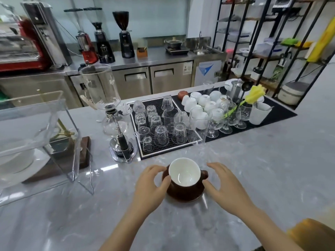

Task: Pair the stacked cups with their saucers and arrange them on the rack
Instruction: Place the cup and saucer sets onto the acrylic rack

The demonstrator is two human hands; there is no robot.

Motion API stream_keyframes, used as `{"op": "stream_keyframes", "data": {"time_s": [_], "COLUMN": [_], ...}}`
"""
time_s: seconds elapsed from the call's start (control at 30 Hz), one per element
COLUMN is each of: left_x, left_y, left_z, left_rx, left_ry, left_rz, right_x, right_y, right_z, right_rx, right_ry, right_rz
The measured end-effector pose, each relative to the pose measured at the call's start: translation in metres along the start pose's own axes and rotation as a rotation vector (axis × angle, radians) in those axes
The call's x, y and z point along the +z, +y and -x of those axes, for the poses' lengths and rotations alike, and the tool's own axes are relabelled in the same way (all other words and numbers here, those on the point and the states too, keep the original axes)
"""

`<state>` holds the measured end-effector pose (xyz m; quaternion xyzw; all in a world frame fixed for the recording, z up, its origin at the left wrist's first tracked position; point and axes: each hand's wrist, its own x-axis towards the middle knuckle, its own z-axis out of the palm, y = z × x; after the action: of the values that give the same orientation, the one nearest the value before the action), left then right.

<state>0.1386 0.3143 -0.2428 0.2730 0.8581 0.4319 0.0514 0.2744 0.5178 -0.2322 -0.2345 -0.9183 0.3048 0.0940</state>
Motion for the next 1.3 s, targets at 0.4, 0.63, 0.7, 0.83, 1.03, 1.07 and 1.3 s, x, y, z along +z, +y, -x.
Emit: {"op": "stream_keyframes", "data": {"time_s": [0.4,0.63,0.7,0.83,1.03,1.07,1.3], "left_x": [0.028,0.035,0.035,0.034,0.033,0.033,0.036], "left_y": [-0.015,-0.016,-0.018,-0.02,-0.021,-0.02,-0.019], "left_z": [-0.009,-0.014,-0.014,-0.014,-0.013,-0.013,-0.013], "left_rx": [-0.306,-0.571,-0.632,-0.685,-0.711,-0.722,-0.756], "left_ry": [0.089,0.105,0.107,0.07,0.018,0.017,0.024], "left_rz": [0.131,0.326,0.394,0.462,0.502,0.526,0.601], "right_x": [0.016,0.027,0.03,0.032,0.036,0.038,0.04], "right_y": [0.042,0.049,0.05,0.05,0.049,0.049,0.047], "right_z": [-0.037,-0.062,-0.066,-0.072,-0.074,-0.074,-0.074], "right_rx": [0.161,0.26,0.293,0.33,0.353,0.353,0.338], "right_ry": [-0.038,-0.093,-0.111,-0.138,-0.188,-0.199,-0.232], "right_rz": [-0.378,-0.526,-0.575,-0.638,-0.694,-0.699,-0.703]}}
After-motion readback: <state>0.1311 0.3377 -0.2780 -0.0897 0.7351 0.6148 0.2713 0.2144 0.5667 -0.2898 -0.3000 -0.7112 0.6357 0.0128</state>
